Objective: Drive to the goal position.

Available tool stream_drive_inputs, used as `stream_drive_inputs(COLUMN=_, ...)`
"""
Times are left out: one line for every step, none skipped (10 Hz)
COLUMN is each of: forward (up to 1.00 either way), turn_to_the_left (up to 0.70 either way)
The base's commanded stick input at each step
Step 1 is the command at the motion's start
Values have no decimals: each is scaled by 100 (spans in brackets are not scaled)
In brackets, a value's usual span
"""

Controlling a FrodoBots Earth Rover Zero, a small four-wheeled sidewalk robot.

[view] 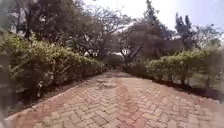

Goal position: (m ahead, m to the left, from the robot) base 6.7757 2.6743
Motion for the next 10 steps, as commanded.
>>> stream_drive_inputs(forward=70, turn_to_the_left=0)
stream_drive_inputs(forward=70, turn_to_the_left=0)
stream_drive_inputs(forward=70, turn_to_the_left=0)
stream_drive_inputs(forward=70, turn_to_the_left=0)
stream_drive_inputs(forward=70, turn_to_the_left=0)
stream_drive_inputs(forward=70, turn_to_the_left=0)
stream_drive_inputs(forward=70, turn_to_the_left=0)
stream_drive_inputs(forward=70, turn_to_the_left=0)
stream_drive_inputs(forward=70, turn_to_the_left=0)
stream_drive_inputs(forward=70, turn_to_the_left=0)
